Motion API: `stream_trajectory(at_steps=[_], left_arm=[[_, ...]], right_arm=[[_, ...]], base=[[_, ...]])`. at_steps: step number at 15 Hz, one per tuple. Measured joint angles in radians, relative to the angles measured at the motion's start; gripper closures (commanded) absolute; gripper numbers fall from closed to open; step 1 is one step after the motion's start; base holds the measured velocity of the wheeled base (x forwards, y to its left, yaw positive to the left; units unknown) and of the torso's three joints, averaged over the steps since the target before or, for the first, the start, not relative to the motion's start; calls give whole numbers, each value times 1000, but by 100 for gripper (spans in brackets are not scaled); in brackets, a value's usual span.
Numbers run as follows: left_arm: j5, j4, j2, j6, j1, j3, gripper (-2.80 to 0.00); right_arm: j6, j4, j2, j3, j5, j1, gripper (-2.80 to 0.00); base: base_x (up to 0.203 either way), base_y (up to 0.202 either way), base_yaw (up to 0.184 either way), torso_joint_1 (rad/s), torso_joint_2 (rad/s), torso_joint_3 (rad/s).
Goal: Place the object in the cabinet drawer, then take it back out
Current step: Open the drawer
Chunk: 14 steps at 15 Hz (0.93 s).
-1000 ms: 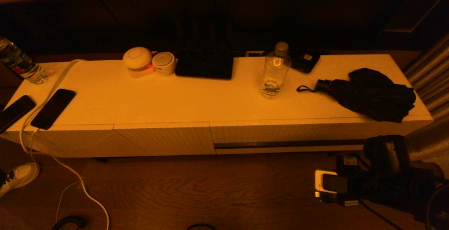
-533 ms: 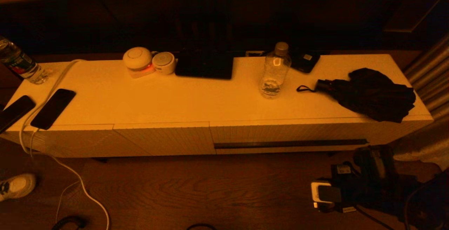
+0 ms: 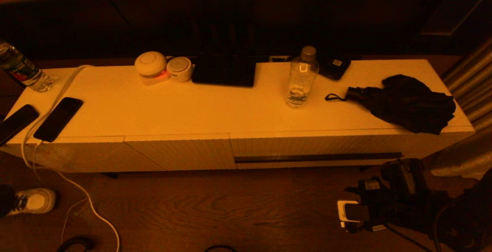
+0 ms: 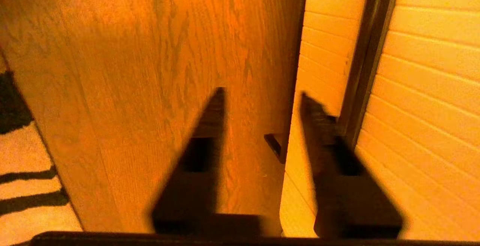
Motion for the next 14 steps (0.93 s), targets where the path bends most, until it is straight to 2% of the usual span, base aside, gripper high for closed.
stream_trajectory(at_steps=[8, 14], left_arm=[[0, 0, 0, 0, 0, 0, 0], [0, 0, 0, 0, 0, 0, 0]], right_arm=[[-31, 28, 63, -78, 3, -5, -280], [-31, 23, 127, -158, 6, -48, -280]], base=[[0, 0, 0, 0, 0, 0], [0, 0, 0, 0, 0, 0]])
